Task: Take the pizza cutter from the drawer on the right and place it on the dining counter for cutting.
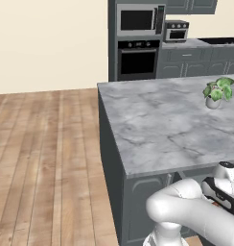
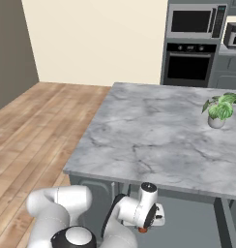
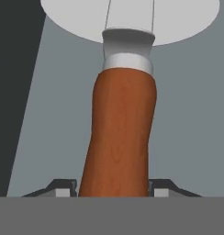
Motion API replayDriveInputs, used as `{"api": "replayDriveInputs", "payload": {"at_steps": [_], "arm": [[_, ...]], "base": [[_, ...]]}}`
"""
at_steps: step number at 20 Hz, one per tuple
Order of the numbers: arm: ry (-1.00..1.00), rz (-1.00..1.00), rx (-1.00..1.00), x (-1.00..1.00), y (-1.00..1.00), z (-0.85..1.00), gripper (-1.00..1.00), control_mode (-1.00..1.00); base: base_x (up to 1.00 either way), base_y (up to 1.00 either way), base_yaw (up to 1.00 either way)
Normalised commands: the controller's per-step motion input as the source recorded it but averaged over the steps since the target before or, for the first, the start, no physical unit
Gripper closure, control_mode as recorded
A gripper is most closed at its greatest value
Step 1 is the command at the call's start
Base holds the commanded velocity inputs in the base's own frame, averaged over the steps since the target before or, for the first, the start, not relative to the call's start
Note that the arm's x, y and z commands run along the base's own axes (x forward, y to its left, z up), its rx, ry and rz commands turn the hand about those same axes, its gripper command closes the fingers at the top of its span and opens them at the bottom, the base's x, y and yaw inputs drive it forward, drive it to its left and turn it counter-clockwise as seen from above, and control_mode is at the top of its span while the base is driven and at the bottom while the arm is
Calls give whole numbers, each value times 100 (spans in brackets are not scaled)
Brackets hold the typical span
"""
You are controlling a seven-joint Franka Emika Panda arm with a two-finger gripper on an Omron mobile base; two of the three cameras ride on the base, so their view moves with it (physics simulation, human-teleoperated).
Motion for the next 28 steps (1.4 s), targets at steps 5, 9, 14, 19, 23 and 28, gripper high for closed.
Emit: {"api": "replayDriveInputs", "payload": {"at_steps": [5, 9, 14, 19, 23, 28], "arm": [[0, 1, 0, -7, -26, 0, 100, -100], [0, 0, 0, -6, -39, 12, 100, -100], [0, -2, 0, -4, -18, 37, 100, -100], [0, -8, 0, -29, -4, 41, 100, -100], [0, -11, 0, -45, -1, 17, 100, -100], [0, -13, 0, -50, -7, 27, 100, -100]], "base": [[0, 0, 0], [0, 0, 0], [0, 0, 0], [0, 0, 0], [0, 0, 0], [0, 0, 0]]}}
